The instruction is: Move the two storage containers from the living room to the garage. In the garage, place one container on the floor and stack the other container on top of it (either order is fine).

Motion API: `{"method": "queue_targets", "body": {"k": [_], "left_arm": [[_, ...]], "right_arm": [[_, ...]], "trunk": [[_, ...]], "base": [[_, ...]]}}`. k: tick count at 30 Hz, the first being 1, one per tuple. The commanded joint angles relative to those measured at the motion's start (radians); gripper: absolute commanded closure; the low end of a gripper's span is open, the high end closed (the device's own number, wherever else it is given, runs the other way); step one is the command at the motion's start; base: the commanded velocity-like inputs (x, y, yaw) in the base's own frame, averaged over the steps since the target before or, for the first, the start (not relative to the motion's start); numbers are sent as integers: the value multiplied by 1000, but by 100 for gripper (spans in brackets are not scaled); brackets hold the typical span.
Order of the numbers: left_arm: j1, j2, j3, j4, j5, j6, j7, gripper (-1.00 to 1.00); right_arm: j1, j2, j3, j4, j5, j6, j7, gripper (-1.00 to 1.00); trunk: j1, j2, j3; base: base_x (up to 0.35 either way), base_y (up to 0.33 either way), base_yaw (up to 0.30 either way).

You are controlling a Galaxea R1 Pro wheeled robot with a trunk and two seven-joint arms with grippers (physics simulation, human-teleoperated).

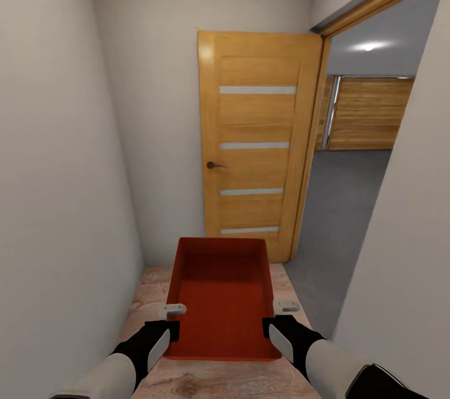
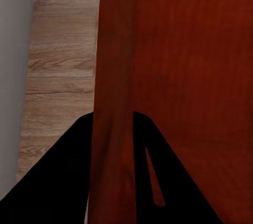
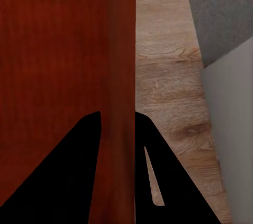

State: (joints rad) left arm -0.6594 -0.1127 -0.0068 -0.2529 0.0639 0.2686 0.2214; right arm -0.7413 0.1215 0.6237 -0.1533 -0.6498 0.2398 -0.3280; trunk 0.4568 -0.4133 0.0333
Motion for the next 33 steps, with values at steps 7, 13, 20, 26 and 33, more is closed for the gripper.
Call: {"method": "queue_targets", "body": {"k": [7, 13, 20, 26, 33], "left_arm": [[1, 4, -13, 1, -1, 7, 10, 100], [1, 4, -13, 1, -1, 7, 10, 100], [1, 4, -13, 1, -1, 7, 10, 100], [1, 4, -13, 0, -1, 5, 12, 100], [1, 3, -14, 0, -1, 4, 13, 100]], "right_arm": [[-1, -5, -2, -3, 26, -42, -9, 100], [-1, -5, -2, -3, 26, -42, -9, 100], [-1, -5, -2, -3, 26, -42, -9, 100], [-1, -5, -2, -3, 26, -42, -9, 100], [-1, -5, -2, -3, 26, -42, -9, 100]], "trunk": [[1, -1, 0], [1, -1, 0], [1, -1, 0], [1, -1, 0], [1, -1, 0]], "base": [[322, 71, 0], [322, 71, 0], [322, 71, 0], [300, 54, 0], [39, 3, 0]]}}
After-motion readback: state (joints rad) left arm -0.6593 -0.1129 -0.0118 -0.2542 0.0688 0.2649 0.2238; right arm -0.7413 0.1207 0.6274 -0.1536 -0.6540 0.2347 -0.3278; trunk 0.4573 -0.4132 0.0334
